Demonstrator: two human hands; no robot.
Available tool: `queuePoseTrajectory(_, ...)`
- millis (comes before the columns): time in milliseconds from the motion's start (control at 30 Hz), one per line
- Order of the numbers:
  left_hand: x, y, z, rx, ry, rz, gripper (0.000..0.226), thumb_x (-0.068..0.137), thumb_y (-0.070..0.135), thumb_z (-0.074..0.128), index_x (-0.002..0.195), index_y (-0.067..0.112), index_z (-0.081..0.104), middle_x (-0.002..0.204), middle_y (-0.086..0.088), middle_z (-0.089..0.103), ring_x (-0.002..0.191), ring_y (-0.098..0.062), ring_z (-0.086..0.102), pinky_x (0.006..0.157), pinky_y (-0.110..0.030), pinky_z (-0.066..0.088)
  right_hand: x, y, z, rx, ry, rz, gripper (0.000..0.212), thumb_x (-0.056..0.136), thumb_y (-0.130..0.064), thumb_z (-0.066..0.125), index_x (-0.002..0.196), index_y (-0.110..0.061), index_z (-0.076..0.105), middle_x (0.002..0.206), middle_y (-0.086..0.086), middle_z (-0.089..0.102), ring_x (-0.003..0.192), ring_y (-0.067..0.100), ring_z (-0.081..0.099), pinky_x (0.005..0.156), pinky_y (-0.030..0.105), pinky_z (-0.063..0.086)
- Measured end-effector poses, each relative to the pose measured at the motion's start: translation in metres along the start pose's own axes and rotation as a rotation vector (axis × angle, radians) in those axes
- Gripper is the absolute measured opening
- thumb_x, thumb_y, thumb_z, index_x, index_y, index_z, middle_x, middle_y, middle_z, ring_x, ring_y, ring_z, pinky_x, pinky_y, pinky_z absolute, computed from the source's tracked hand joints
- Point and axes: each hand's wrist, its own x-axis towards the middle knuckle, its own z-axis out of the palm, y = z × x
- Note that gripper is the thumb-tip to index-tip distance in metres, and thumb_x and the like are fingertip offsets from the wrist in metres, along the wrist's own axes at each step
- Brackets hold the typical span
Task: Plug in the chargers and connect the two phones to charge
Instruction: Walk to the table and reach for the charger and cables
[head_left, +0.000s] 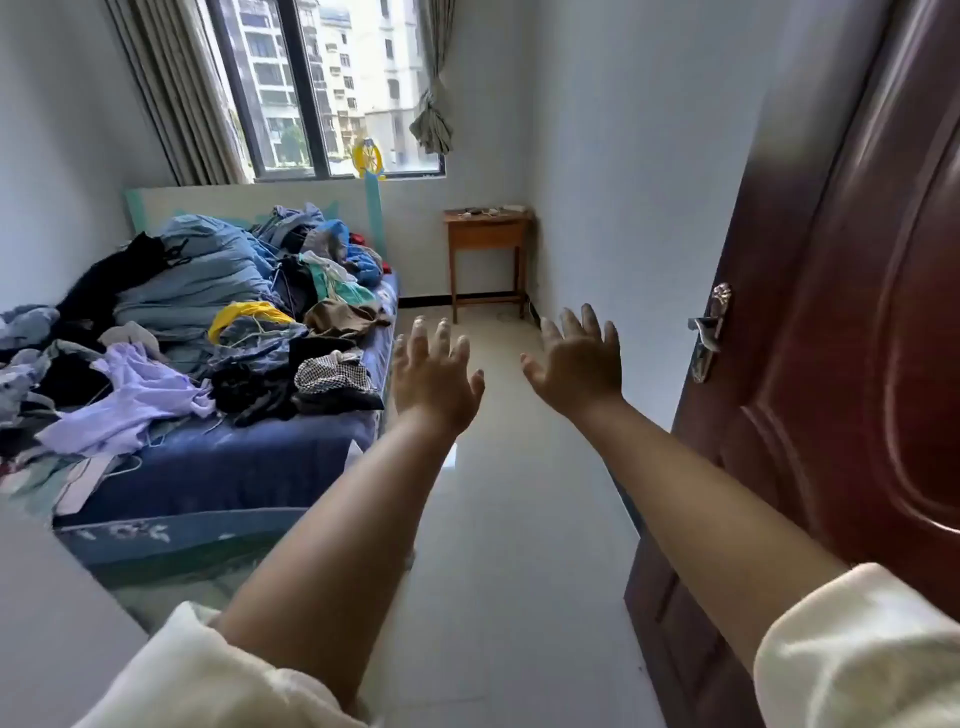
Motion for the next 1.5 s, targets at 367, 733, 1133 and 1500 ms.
queuePoseTrajectory(367,0.194,-0.011,0.155,0.02,-0.264,-0.051,0.052,0.093,0.04,0.032,0.14,0.02,0.02,0.153,-0.005,0.014,0.14,-0.03,0.003,0.113,-0.041,0.007,0.169,0.064,0.168,0.017,-0.259,0.059,0.052,0.093,-0.039,0.044,0.135,-0.01,0.038,0.146,0.014,0.036,0.138,0.031,0.022,0.111,0.046,0.02)
queuePoseTrajectory(733,0.381,-0.06,0.264,-0.013,-0.335,-0.069,0.051,0.094,0.039,0.03,0.14,0.019,0.021,0.153,-0.006,0.014,0.14,-0.03,0.002,0.114,-0.04,0.005,0.353,0.089,0.303,-0.002,-0.341,0.051,0.051,0.093,-0.038,0.044,0.135,-0.01,0.039,0.148,0.013,0.032,0.138,0.029,0.021,0.11,0.046,0.02)
queuePoseTrajectory(1133,0.669,-0.137,0.367,-0.008,-0.351,0.013,0.05,0.095,0.038,0.028,0.14,0.019,0.02,0.154,-0.006,0.012,0.141,-0.03,0.003,0.113,-0.041,0.006,0.63,0.104,0.43,-0.033,-0.278,0.133,0.05,0.093,-0.036,0.045,0.135,-0.01,0.039,0.147,0.015,0.033,0.138,0.031,0.021,0.11,0.046,0.02)
queuePoseTrajectory(1500,0.957,-0.182,0.501,0.0,-0.346,0.056,0.05,0.094,0.038,0.029,0.14,0.019,0.02,0.154,-0.006,0.013,0.141,-0.029,0.002,0.113,-0.04,0.005,0.897,0.146,0.587,0.013,-0.283,0.153,0.051,0.094,-0.037,0.043,0.138,-0.012,0.035,0.15,0.013,0.028,0.139,0.028,0.018,0.111,0.043,0.019)
